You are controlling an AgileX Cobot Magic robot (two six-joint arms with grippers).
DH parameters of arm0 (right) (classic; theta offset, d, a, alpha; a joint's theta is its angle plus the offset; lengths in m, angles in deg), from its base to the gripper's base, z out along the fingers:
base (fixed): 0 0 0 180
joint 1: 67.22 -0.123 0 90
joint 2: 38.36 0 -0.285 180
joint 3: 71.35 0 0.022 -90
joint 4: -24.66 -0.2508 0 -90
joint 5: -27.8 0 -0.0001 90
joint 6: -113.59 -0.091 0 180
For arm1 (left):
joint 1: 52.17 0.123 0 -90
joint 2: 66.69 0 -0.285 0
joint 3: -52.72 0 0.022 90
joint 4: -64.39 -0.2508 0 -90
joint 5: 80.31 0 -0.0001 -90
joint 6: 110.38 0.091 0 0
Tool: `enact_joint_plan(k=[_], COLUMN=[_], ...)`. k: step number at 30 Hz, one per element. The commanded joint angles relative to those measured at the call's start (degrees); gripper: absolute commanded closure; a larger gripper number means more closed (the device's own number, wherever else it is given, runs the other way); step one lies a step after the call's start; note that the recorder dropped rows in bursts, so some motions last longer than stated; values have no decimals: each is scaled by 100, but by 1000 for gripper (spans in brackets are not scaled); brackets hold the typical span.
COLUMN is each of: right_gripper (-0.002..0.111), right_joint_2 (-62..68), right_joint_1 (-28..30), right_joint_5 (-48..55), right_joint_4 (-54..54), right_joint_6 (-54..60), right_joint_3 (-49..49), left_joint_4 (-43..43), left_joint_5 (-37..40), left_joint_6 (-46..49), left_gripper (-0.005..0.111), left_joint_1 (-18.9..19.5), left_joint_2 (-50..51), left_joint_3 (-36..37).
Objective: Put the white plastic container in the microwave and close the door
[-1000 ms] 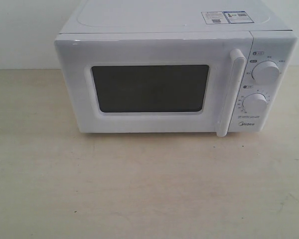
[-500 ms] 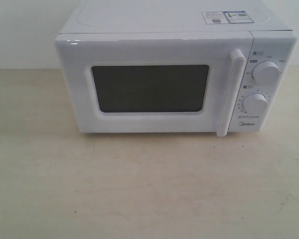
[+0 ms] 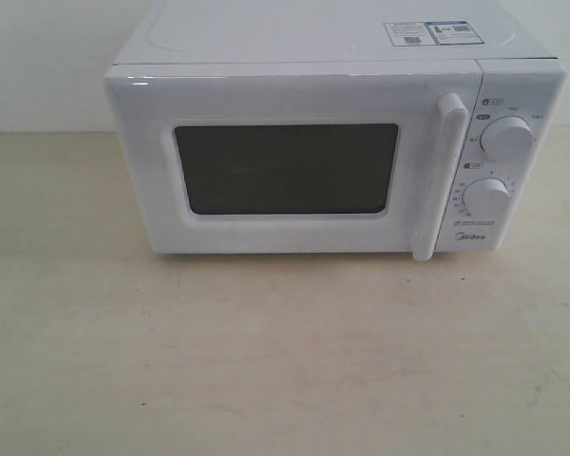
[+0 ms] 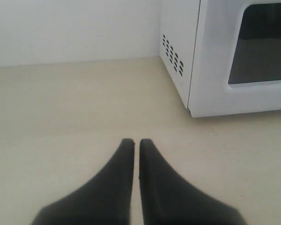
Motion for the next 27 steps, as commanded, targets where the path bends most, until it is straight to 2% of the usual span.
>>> enact_joint_plan(k=[1,27], right_gripper=[108,108], right_joint_2=[-23,-23], right_joint_1=[15,15], right_joint_5=[-24,-24], right_joint_4=[41,-42], right_joint_6=[12,13], right_joint_3=[2,2], left_joint_4=[120,193], left_joint_5=[128,128], left_joint_6=[-100,-184], left_gripper=[102,102], left_joint_1=[10,10], left_joint_2=[-301,-301], left_joint_3=[20,20])
